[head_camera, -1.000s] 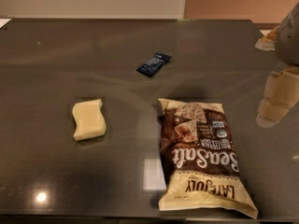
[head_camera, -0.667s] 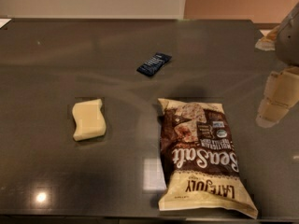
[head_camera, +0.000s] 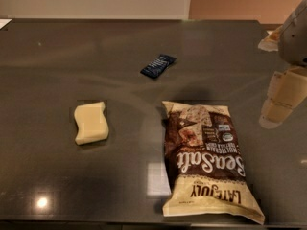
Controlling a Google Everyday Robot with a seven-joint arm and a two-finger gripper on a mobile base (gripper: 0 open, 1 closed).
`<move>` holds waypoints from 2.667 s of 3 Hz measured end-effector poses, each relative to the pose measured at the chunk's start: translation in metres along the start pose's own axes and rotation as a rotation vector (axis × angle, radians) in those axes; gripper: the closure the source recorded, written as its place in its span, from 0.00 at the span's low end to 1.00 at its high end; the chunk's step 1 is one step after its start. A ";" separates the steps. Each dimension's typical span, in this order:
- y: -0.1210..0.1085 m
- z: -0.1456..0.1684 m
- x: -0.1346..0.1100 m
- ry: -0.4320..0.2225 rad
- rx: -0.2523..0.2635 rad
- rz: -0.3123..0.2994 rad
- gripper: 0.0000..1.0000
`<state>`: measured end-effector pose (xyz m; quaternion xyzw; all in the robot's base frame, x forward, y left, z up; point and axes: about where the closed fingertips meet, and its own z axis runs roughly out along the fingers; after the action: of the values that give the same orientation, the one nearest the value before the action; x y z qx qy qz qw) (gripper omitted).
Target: Move brown chip bag near rxbar blueberry
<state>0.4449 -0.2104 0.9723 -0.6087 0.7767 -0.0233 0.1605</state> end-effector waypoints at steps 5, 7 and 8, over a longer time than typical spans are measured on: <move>0.013 0.115 -0.065 -0.059 -0.238 -0.141 0.00; 0.031 0.133 -0.060 -0.013 -0.267 -0.171 0.15; 0.036 0.138 -0.055 0.005 -0.280 -0.176 0.39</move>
Offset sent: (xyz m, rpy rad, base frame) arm 0.0457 0.0789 -0.0891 0.0810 0.1727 0.1919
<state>0.4610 -0.1262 0.8452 -0.6907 0.7164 0.0698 0.0693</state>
